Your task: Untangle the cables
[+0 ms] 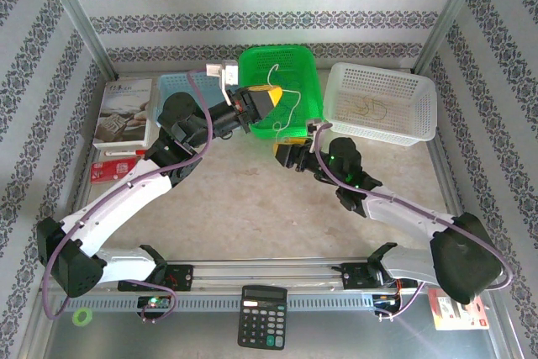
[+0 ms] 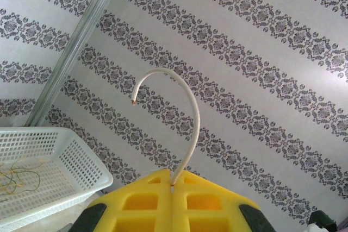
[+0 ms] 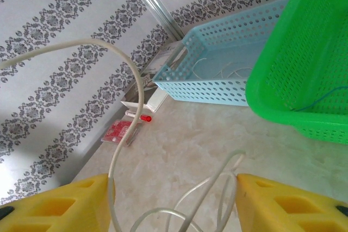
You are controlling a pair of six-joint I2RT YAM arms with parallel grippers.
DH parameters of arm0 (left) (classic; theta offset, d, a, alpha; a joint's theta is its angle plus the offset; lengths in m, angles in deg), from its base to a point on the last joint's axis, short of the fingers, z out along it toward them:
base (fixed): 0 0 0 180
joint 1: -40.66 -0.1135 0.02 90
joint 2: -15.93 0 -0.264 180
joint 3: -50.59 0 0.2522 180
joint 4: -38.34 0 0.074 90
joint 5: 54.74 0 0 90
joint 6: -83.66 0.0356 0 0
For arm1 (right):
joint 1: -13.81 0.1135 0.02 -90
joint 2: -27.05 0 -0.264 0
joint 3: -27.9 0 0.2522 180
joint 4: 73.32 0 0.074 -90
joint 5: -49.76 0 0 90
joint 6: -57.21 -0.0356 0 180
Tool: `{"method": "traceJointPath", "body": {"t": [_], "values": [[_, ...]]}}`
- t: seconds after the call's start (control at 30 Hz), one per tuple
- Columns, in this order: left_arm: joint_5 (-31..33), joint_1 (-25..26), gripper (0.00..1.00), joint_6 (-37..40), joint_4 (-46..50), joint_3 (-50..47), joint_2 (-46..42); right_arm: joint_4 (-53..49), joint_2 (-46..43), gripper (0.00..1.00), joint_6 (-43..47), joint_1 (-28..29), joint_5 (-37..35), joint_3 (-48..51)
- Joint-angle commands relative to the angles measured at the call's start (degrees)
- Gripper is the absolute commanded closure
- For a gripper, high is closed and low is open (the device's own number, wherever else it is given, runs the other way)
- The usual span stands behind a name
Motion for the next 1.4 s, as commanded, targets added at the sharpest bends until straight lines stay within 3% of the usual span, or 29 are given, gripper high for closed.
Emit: {"method": "traceJointPath", "body": {"t": [0.0,0.5,0.9,0.97,1.1,1.37], "values": [[-0.5,0.3,1.00,-0.2,-2.6,1.4,0.0,2.9,0.7,0.40,-0.7,0.5,0.1,-1.2],[-0.4,0.3,1.00,0.2,-2.4,1.7,-0.1,2.9,0.5,0.36,-0.4,0.6,1.9,0.4],[0.7,0.3,1.00,0.7,-2.3,1.8,-0.4,3.0,1.2,0.42,-0.8,1.3,2.3,2.4],[1.0,0.3,1.00,0.8,-2.4,2.0,-0.4,3.0,1.0,0.54,-0.7,1.3,2.2,3.1],[1.0,0.3,1.00,1.1,-2.3,2.8,0.2,2.9,0.3,0.97,-0.4,1.3,1.5,4.8],[2.8,-0.3,1.00,4.4,0.7,5.3,-0.1,3.2,1.0,1.00,-0.2,-0.8,-2.8,9.2]]}}
